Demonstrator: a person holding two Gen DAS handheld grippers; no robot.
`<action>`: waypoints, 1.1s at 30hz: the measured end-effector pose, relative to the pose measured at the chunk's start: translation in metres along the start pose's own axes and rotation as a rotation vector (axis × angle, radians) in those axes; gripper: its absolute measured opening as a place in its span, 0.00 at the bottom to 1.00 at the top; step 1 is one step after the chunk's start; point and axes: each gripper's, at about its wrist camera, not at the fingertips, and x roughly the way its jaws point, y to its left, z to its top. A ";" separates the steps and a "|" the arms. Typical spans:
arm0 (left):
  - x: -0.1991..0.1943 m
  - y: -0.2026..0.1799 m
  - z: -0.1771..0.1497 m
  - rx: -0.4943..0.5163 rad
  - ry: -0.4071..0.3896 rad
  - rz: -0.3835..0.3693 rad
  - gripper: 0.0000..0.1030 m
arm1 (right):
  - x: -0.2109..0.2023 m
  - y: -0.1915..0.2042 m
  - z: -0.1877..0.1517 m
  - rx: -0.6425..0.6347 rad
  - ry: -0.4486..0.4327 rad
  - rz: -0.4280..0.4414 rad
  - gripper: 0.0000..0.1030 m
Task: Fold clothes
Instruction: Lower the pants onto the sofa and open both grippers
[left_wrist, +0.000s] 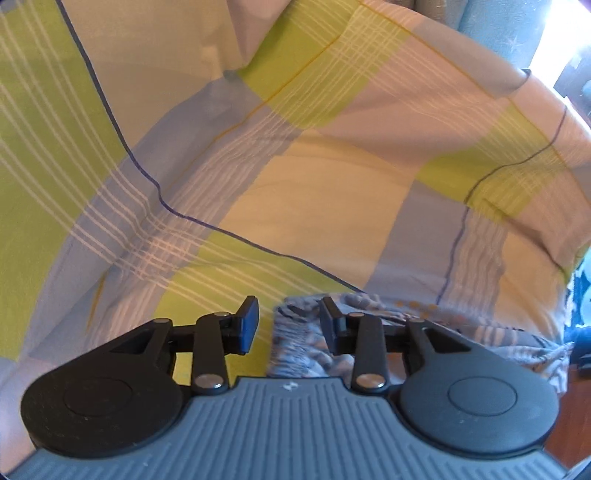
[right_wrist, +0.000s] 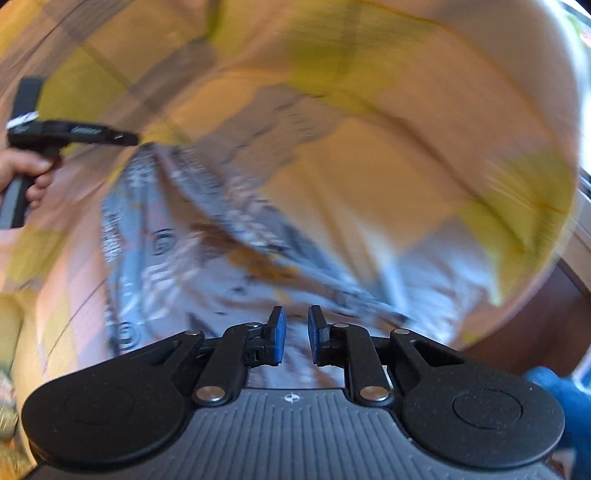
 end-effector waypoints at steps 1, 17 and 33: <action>0.001 -0.003 -0.002 0.007 0.017 -0.011 0.29 | 0.008 0.007 0.003 -0.018 0.012 0.016 0.22; 0.005 -0.042 -0.039 -0.027 -0.088 -0.095 0.29 | 0.006 -0.029 0.009 -0.036 -0.006 -0.230 0.24; -0.106 -0.062 -0.234 -0.198 -0.061 -0.093 0.31 | -0.045 0.098 -0.047 -0.168 -0.061 -0.121 0.42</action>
